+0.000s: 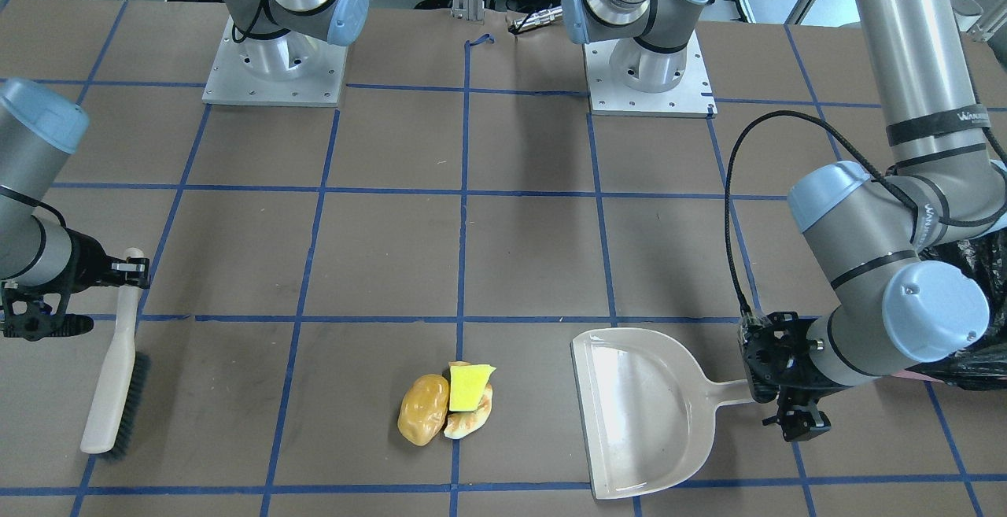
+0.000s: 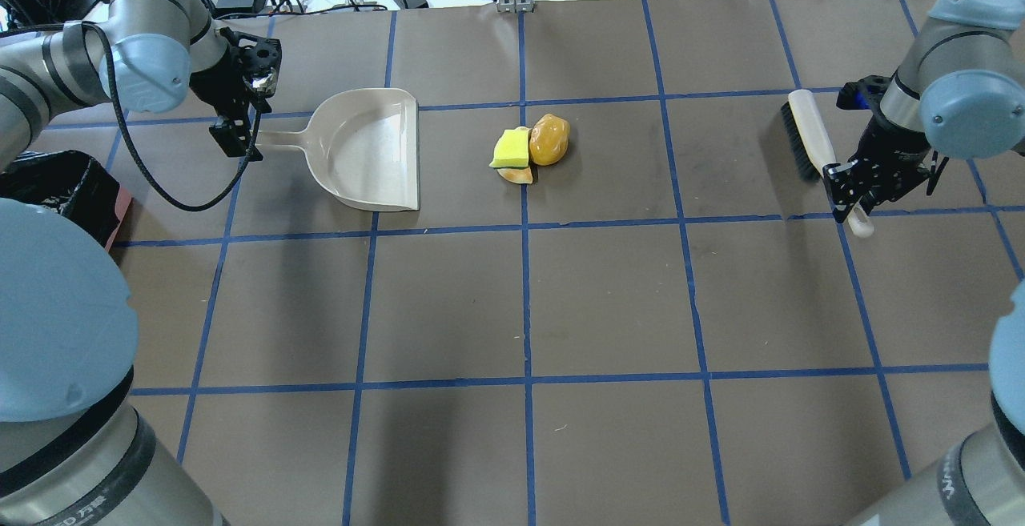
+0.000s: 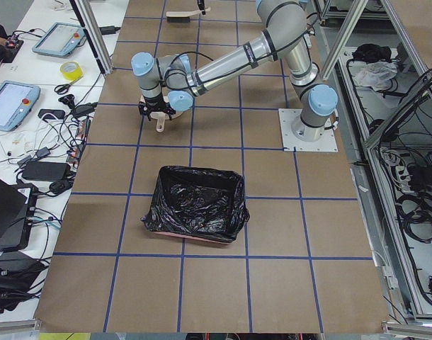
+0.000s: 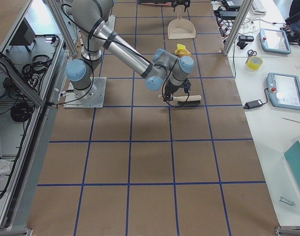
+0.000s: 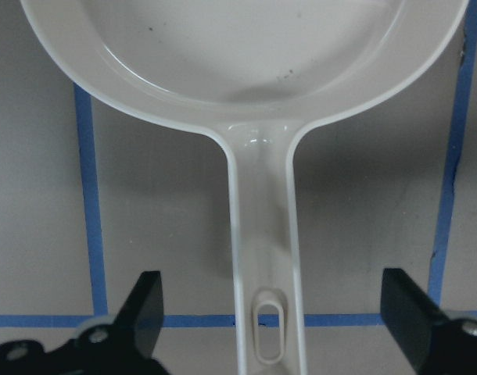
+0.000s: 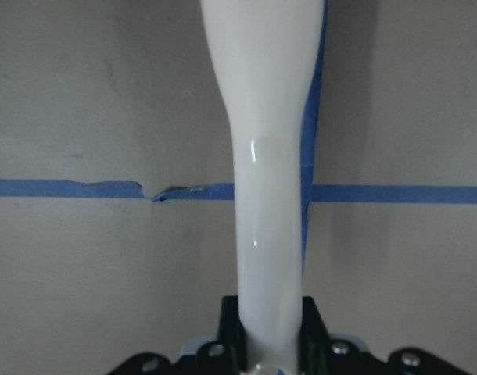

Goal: Sweep and dump trash into bin
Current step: 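Lift the brush with the right gripper and move it behind the sponge and roll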

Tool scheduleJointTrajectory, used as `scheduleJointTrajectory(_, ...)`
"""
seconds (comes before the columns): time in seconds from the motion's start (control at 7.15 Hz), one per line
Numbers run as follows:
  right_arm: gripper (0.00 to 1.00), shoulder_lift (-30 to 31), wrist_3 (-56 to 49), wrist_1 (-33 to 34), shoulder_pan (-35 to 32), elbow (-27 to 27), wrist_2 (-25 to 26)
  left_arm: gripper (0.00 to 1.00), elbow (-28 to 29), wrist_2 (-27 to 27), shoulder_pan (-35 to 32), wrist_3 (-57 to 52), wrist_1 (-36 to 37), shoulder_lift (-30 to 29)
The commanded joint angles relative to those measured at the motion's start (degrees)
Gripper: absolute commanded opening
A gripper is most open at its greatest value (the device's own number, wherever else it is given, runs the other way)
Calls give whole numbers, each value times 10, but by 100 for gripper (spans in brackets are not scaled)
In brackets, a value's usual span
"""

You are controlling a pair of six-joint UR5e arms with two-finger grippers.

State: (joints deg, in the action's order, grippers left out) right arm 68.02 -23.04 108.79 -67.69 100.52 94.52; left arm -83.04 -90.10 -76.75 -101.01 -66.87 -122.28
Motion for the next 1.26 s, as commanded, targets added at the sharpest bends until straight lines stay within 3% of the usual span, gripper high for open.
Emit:
scheduleJointTrajectory(0.0, 0, 2, 2, 1, -2, -5, 0, 96, -9, 0, 0, 6, 8, -3)
scheduleJointTrajectory(0.28, 0, 4, 48, 0, -17, -8, -27, 79, -23, 0, 0, 12, 31, -2)
scheduleJointTrajectory(0.42, 0, 5, 53, 2, -39, -9, -30, 75, -28, 0, 2, 7, 39, -2)
scheduleJointTrajectory(0.7, 0, 6, 116, 1, -95, -12, -53, 32, -28, 1, 4, 9, 46, 4)
scheduleJointTrajectory(0.98, 0, 6, 191, -3, -160, -19, -67, 31, -28, 4, -1, 13, 45, 4)
scheduleJointTrajectory(1.12, 0, 6, 241, -10, -188, -19, -88, 22, -27, 5, -2, 13, 46, 2)
